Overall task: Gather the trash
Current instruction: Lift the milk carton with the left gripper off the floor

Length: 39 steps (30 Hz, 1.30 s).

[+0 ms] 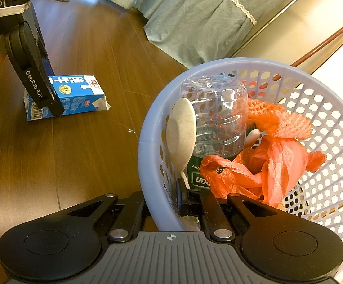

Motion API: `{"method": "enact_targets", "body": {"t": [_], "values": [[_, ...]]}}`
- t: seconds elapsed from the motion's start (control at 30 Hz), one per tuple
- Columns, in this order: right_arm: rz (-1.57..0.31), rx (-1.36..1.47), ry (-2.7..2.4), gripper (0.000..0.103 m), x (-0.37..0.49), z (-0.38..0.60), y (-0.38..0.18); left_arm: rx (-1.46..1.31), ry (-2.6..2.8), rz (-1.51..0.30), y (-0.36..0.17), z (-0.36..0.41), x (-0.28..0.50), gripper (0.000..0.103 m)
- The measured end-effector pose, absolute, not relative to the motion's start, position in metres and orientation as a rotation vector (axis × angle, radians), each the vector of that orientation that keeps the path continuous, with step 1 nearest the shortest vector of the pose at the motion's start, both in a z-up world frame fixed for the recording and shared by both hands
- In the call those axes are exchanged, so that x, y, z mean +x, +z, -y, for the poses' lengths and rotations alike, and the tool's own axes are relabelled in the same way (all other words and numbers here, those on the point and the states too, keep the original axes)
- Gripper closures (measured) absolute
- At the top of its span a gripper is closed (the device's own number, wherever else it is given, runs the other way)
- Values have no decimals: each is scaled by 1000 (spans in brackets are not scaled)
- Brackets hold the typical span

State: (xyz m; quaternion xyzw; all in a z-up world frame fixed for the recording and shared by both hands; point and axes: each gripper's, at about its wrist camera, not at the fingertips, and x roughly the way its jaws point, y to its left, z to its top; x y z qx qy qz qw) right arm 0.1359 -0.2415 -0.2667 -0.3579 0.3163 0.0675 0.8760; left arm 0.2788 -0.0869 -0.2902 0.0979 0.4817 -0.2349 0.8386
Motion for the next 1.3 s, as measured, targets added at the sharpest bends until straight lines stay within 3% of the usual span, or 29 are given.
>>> {"method": "enact_targets", "body": {"t": [0.93, 1.3], "values": [[-660, -742, 142, 99, 136, 245, -267, 185, -472, -964, -248, 27, 281, 59], [-666, -745, 151, 99, 133, 246, -263, 192, -567, -918, -219, 47, 265, 59]]}}
